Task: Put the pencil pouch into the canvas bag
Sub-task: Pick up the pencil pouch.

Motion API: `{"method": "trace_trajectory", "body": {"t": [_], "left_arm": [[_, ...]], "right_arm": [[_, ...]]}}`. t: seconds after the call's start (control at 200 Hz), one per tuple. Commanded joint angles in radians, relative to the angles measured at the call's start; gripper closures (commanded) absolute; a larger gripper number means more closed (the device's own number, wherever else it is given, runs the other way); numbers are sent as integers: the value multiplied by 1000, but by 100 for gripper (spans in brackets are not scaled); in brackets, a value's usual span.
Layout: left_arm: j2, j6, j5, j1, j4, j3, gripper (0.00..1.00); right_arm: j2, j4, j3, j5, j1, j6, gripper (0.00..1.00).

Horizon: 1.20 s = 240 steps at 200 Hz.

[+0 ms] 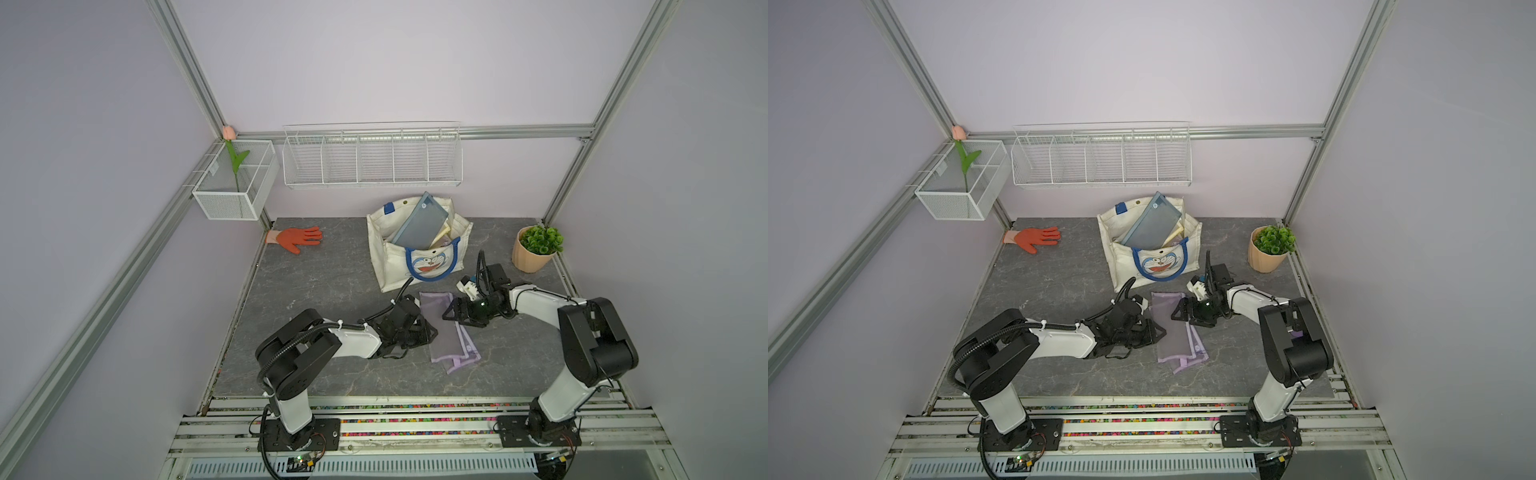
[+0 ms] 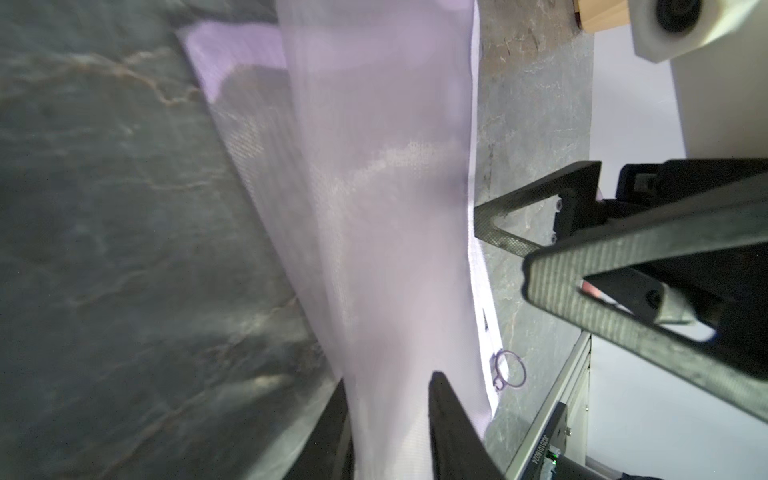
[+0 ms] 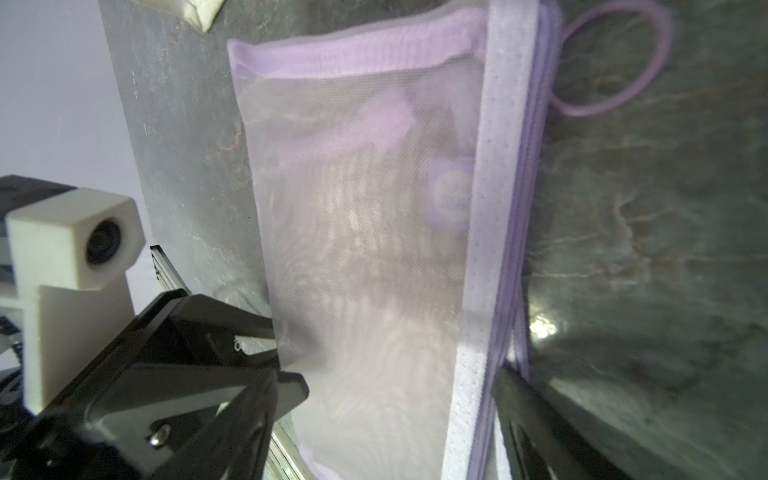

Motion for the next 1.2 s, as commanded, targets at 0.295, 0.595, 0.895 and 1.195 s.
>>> {"method": "trace_trajectory", "body": {"t": [0.295,0.595,0.895,1.195], "left_arm": [[-94,-36,4,-26,-72,-24,76],[-44,-37,28,-25,5,-3,76],[40,-121,11,40,168,34,77],[21,15,27,64,-27,147,100]], "right_arm": [[36,-15,-30,16,14,1,16],[37,-15,-30,15,17,-1,16],[27,-19,-59,17,18,-5,16],[-28,-63,-44,20,18,-4,16]]}}
